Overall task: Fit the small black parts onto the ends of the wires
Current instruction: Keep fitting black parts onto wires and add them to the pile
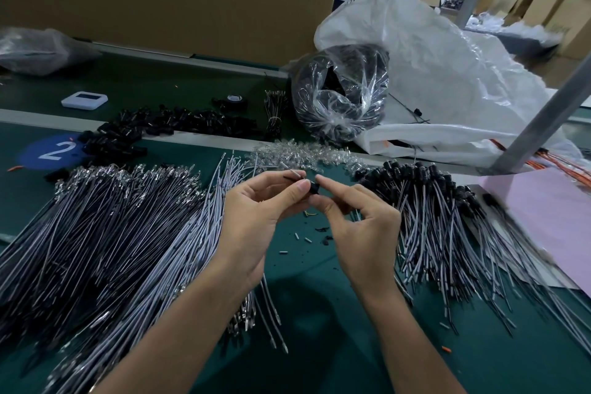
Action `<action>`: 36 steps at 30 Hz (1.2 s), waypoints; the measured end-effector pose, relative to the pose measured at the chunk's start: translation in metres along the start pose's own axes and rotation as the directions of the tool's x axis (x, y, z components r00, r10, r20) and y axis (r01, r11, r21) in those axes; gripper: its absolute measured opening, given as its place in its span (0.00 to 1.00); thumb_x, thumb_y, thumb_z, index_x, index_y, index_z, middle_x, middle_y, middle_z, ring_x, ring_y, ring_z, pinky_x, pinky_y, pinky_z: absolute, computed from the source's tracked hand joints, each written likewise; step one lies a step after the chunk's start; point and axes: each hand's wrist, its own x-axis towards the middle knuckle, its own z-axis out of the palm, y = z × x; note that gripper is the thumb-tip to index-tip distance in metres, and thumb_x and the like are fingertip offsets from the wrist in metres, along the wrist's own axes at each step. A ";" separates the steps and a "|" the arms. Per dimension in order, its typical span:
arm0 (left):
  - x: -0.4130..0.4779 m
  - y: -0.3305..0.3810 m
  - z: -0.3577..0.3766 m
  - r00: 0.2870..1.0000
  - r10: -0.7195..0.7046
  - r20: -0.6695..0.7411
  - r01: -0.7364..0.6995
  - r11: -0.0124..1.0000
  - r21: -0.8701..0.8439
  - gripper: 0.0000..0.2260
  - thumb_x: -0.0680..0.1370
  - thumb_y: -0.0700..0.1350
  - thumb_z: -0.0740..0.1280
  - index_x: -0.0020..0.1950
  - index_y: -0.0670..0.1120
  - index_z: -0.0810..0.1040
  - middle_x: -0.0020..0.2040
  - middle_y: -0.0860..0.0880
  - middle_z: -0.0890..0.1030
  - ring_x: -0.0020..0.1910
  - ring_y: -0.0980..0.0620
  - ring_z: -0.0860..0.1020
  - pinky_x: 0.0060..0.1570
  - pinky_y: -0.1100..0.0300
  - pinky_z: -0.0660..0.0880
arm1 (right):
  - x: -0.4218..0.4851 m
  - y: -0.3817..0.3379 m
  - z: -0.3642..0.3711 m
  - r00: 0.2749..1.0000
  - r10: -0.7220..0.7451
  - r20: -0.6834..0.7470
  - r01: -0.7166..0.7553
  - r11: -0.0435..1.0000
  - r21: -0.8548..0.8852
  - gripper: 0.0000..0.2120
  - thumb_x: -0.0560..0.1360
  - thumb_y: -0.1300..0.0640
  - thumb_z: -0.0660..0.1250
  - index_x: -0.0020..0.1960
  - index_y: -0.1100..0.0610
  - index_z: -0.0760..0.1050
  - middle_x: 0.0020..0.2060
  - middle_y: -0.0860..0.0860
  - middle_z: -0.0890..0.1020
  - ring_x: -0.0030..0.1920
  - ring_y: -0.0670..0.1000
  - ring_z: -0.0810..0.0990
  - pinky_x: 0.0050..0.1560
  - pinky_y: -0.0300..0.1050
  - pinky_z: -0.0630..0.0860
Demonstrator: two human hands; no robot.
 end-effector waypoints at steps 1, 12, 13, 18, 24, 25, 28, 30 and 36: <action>0.000 0.000 -0.001 1.000 -0.003 -0.001 0.003 1.000 0.014 0.07 0.63 0.41 0.76 0.40 0.44 0.86 0.41 0.43 0.86 0.41 0.47 0.85 0.42 0.63 0.80 | 0.000 0.000 0.001 1.000 0.000 0.021 0.001 1.000 -0.018 0.12 0.69 0.62 0.77 0.52 0.57 0.85 0.33 0.50 0.82 0.33 0.47 0.77 0.39 0.40 0.76; 0.001 0.012 -0.001 0.981 0.049 -0.187 -0.048 0.999 0.009 0.04 0.67 0.45 0.72 0.38 0.47 0.86 0.39 0.47 0.86 0.37 0.52 0.84 0.35 0.63 0.80 | 0.000 0.003 -0.003 0.999 0.031 0.030 -0.031 0.999 0.007 0.06 0.69 0.60 0.76 0.45 0.56 0.84 0.44 0.47 0.80 0.41 0.45 0.77 0.43 0.33 0.71; 0.003 0.016 -0.004 0.972 0.051 -0.230 -0.061 0.997 -0.039 0.04 0.68 0.44 0.72 0.37 0.46 0.86 0.38 0.47 0.86 0.36 0.52 0.84 0.35 0.63 0.80 | 0.001 0.004 -0.004 0.998 0.056 0.028 -0.057 0.998 0.032 0.05 0.69 0.59 0.76 0.45 0.55 0.84 0.45 0.46 0.81 0.41 0.46 0.78 0.43 0.35 0.72; 0.008 0.029 -0.018 0.944 0.001 -0.330 -0.070 0.978 -0.197 0.11 0.74 0.39 0.69 0.32 0.45 0.85 0.37 0.47 0.85 0.36 0.53 0.84 0.38 0.64 0.81 | 0.006 0.005 -0.012 0.956 0.278 0.089 -0.291 0.880 0.375 0.07 0.69 0.62 0.75 0.43 0.51 0.85 0.48 0.49 0.85 0.44 0.50 0.83 0.47 0.46 0.79; 0.009 0.022 -0.018 0.978 -0.105 -0.179 0.089 0.992 -0.094 0.03 0.75 0.37 0.68 0.47 0.42 0.80 0.38 0.45 0.85 0.36 0.50 0.84 0.36 0.62 0.81 | 0.015 0.004 -0.017 0.872 0.427 0.240 -0.407 0.358 0.840 0.08 0.71 0.61 0.68 0.49 0.60 0.78 0.50 0.58 0.85 0.48 0.54 0.85 0.48 0.44 0.81; 0.008 0.020 -0.018 0.979 -0.124 -0.162 0.118 0.992 -0.045 0.04 0.77 0.38 0.67 0.50 0.43 0.79 0.39 0.45 0.85 0.37 0.49 0.84 0.36 0.60 0.81 | 0.016 0.004 -0.020 0.864 0.433 0.258 -0.404 0.289 0.868 0.09 0.72 0.59 0.66 0.51 0.61 0.77 0.50 0.58 0.85 0.48 0.54 0.85 0.48 0.44 0.81; 0.005 0.016 -0.014 0.987 -0.058 -0.149 0.078 0.988 0.135 0.06 0.78 0.46 0.67 0.53 0.47 0.78 0.44 0.46 0.86 0.41 0.49 0.84 0.38 0.56 0.81 | 0.020 0.006 -0.025 0.846 0.462 0.266 -0.407 0.238 0.882 0.10 0.74 0.57 0.64 0.51 0.61 0.76 0.43 0.55 0.86 0.42 0.52 0.85 0.42 0.44 0.81; 0.003 0.014 -0.010 0.993 0.033 -0.114 -0.010 0.980 0.199 0.10 0.76 0.50 0.68 0.53 0.47 0.79 0.47 0.46 0.86 0.44 0.49 0.83 0.41 0.57 0.81 | 0.020 0.006 -0.024 0.845 0.467 0.260 -0.444 0.341 0.829 0.08 0.75 0.57 0.64 0.51 0.60 0.76 0.38 0.54 0.84 0.37 0.50 0.82 0.38 0.43 0.81; 0.000 0.005 -0.004 0.991 -0.010 0.135 -0.034 0.948 0.318 0.17 0.67 0.54 0.73 0.51 0.47 0.85 0.47 0.47 0.86 0.47 0.52 0.84 0.49 0.61 0.80 | 0.007 0.000 -0.010 0.885 0.312 0.346 -0.462 0.682 0.566 0.16 0.71 0.57 0.70 0.57 0.59 0.75 0.33 0.53 0.84 0.31 0.47 0.79 0.35 0.38 0.77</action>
